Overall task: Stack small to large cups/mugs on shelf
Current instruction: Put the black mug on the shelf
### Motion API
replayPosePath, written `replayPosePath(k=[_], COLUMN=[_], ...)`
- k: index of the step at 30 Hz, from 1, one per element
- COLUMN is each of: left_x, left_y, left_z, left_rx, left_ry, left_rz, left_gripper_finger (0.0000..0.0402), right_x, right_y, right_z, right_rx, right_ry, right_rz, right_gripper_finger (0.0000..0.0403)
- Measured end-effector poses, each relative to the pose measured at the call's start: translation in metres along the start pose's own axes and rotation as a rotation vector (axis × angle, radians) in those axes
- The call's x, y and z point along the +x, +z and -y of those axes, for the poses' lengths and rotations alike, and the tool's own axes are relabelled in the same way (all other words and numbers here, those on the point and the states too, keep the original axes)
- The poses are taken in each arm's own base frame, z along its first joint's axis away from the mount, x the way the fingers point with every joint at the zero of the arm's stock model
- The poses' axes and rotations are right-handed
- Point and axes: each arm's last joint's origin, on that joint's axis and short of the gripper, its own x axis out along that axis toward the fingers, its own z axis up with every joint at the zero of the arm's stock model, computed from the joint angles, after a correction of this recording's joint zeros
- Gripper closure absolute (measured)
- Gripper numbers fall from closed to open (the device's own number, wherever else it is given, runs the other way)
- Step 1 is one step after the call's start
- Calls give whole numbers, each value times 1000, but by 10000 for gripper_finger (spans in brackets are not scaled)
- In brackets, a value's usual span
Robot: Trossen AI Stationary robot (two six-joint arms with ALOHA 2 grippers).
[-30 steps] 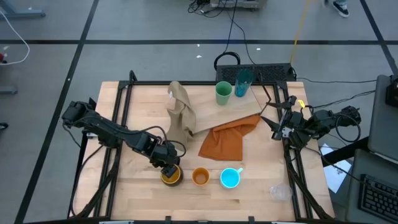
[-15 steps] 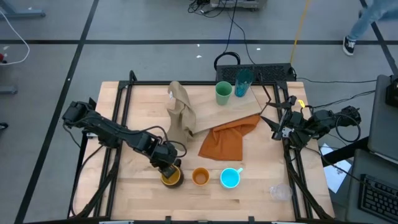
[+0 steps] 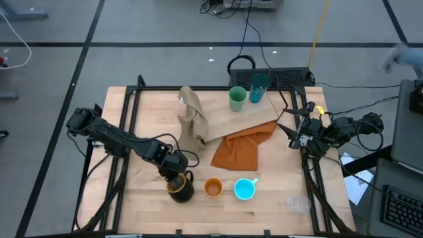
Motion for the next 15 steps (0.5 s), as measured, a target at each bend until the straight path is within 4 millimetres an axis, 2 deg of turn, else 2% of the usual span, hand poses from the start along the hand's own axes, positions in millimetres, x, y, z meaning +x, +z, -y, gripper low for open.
replayPosePath(k=[10,15], left_x=[-1,-19], left_y=[-2,-1], left_z=[1,11], left_rx=[25,67], left_ry=[-28,1], left_rz=[-47,-19], left_gripper_finger=[387,388], right_x=[0,0], right_y=[0,0], right_z=[0,0], right_rx=[27,34], right_ry=[0,0], right_rz=[0,0], right_gripper_finger=[138,138])
